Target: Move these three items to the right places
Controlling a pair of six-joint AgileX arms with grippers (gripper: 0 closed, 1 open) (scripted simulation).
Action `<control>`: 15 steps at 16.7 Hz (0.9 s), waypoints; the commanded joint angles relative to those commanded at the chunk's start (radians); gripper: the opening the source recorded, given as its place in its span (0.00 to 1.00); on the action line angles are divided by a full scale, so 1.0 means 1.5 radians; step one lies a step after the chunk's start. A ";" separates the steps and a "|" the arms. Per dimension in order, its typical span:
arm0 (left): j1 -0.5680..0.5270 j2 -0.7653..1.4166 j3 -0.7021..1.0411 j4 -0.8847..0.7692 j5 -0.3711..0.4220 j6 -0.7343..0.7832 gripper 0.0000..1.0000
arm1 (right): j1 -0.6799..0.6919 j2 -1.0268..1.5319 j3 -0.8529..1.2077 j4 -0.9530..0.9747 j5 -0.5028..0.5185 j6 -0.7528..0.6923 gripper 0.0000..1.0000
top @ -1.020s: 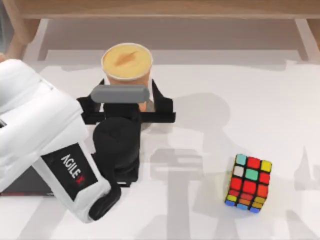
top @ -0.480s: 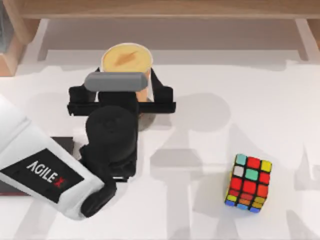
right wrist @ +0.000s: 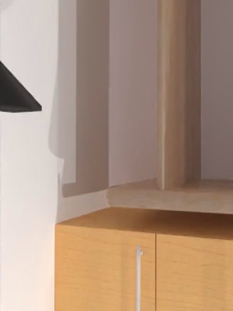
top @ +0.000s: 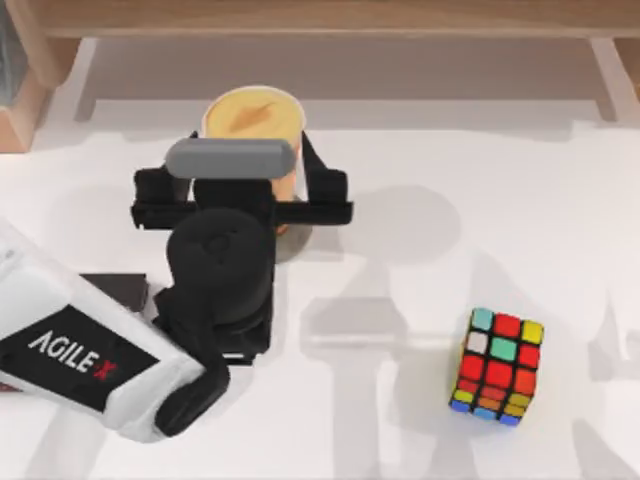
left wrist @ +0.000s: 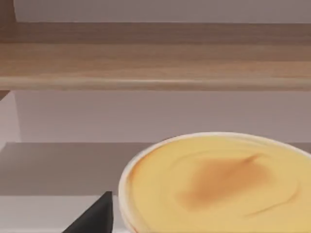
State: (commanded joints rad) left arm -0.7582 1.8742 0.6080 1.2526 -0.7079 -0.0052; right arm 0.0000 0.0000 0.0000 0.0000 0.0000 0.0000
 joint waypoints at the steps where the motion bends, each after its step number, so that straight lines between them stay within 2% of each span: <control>1: 0.003 -0.014 -0.003 -0.008 0.006 0.000 1.00 | 0.000 0.000 0.000 0.000 0.000 0.000 1.00; 4: 0.032 -0.095 -0.024 -0.057 0.037 0.001 1.00 | 0.000 0.000 0.000 0.000 0.000 0.000 1.00; 8: 0.109 -0.268 -0.083 -0.176 0.099 0.005 1.00 | 0.000 0.000 0.000 0.000 0.000 0.000 1.00; 15: 0.285 -0.715 -0.226 -0.465 0.259 0.007 1.00 | 0.000 0.000 0.000 0.000 0.000 0.000 1.00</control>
State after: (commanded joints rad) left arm -0.3312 0.8019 0.2687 0.5553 -0.3197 0.0045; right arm 0.0000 0.0000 0.0000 0.0000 0.0000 0.0000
